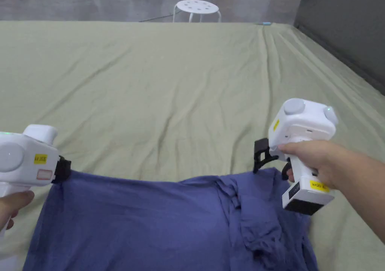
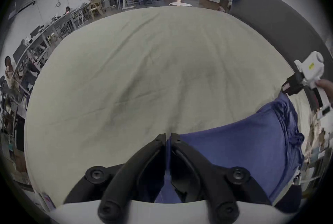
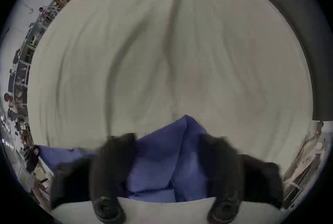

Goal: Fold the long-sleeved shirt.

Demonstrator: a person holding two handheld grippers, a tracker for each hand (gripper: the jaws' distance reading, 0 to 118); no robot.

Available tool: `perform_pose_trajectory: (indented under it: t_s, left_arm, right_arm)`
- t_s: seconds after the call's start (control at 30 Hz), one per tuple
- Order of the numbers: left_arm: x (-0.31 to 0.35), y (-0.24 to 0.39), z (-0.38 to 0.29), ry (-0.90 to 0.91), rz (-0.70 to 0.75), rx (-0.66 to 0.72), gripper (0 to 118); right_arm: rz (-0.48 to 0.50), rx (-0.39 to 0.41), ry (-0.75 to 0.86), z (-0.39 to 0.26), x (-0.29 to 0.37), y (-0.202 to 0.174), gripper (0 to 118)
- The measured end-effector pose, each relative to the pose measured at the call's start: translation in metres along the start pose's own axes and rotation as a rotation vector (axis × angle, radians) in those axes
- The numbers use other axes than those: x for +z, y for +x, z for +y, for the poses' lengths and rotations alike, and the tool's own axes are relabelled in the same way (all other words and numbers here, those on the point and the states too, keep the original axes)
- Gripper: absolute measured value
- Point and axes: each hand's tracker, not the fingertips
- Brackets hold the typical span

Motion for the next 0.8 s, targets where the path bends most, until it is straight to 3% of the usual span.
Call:
perform_pose_trajectory:
  t_s: [0.03,0.07,0.13,0.23,0.33,0.43,0.63,0.7,0.8]
  left_arm:
    - [0.0,0.001,-0.001,-0.004,0.0,-0.009,1]
    - [-0.001,0.0,-0.002,-0.009,-0.001,-0.012,1]
    - [-0.005,-0.002,-0.005,-0.018,-0.007,-0.014,1]
    - [-0.007,-0.007,-0.008,-0.029,-0.015,-0.003,1]
    - [0.004,-0.011,-0.011,-0.022,-0.033,0.044,1]
    - [0.028,-0.007,-0.017,0.011,-0.045,0.029,1]
    - [0.104,0.003,-0.056,0.076,-0.065,-0.046,1]
    - [0.127,0.006,-0.081,0.083,-0.079,-0.053,1]
    - [0.15,0.009,-0.121,0.074,-0.092,-0.056,1]
  right_arm:
    - [-0.004,-0.004,-0.031,0.0,-0.007,0.0,41]
    - [-0.011,-0.005,-0.052,-0.007,-0.005,-0.008,35]
    - [-0.026,0.011,-0.033,-0.012,-0.001,-0.012,34]
    - [0.045,0.101,-0.074,0.013,0.0,-0.007,0]
    - [-0.028,0.226,0.041,-0.01,0.019,-0.017,0]
    - [0.07,0.245,0.127,-0.032,0.054,-0.007,0]
    - [0.074,0.424,0.354,-0.156,0.132,0.008,0]
    - [0.084,0.483,0.365,-0.197,0.142,0.02,0]
    - [0.105,0.482,0.341,-0.236,0.14,0.044,0]
